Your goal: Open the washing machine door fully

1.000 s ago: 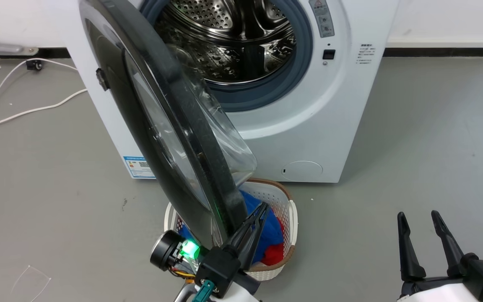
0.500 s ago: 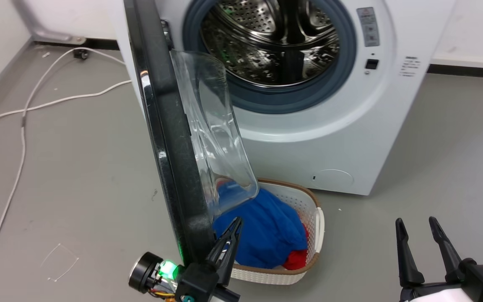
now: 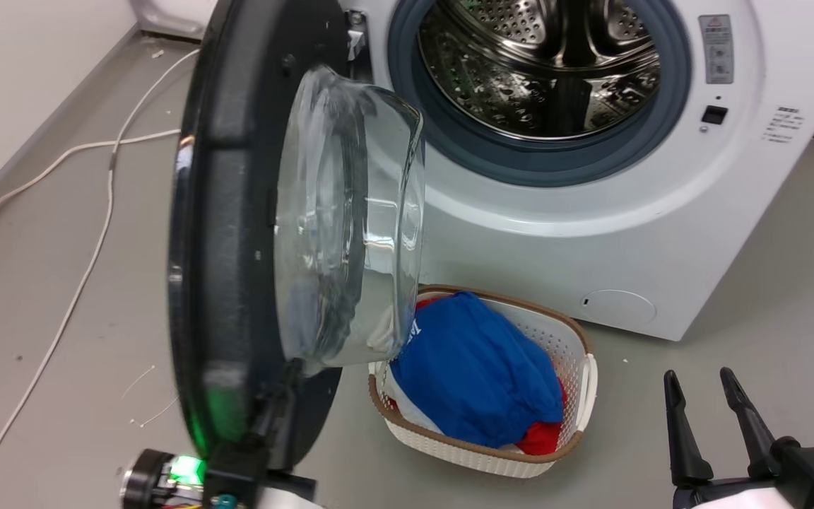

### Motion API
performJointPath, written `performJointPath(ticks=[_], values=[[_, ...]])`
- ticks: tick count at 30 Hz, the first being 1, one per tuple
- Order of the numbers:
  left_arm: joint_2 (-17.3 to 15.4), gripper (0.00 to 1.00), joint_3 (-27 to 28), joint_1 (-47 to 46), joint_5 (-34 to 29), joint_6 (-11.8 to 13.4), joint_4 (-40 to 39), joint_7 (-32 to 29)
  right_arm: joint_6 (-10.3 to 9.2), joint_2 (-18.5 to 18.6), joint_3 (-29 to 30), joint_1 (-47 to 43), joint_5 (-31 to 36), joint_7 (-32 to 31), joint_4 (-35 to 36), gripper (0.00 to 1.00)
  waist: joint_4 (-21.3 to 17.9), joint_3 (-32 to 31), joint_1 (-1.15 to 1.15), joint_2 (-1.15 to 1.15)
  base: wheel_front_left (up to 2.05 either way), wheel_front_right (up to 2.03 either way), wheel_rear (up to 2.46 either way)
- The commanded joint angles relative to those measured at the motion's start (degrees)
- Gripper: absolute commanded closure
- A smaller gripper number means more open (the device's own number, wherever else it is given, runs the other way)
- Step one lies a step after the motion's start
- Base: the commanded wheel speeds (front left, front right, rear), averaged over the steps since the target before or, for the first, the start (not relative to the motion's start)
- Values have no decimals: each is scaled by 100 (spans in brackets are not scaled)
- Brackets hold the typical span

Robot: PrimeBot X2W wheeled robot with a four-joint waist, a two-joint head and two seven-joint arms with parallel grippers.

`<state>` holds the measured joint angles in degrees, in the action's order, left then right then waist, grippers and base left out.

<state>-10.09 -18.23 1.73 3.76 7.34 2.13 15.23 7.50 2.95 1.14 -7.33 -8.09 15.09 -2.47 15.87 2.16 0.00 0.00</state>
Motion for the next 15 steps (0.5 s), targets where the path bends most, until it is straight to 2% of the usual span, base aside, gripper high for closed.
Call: performJointPath(ticks=[1, 5, 15], values=[[-72, 100, 172, 38, 34, 74, -19, -15, -1, -14, 4, 11, 24, 10, -10, 0, 73, 57, 0, 0, 0, 0, 0], [-123, 100, 665, 104, 214, 196, 37, -16, -1, -14, 14, 104, 67, 10, 3, 0, 142, 145, 0, 0, 0, 0, 0], [-196, 100, 1970, -216, 485, 285, 275, -15, -1, -13, 19, 286, 139, 10, 28, 0, 109, 423, 0, 0, 0, 0, 0]])
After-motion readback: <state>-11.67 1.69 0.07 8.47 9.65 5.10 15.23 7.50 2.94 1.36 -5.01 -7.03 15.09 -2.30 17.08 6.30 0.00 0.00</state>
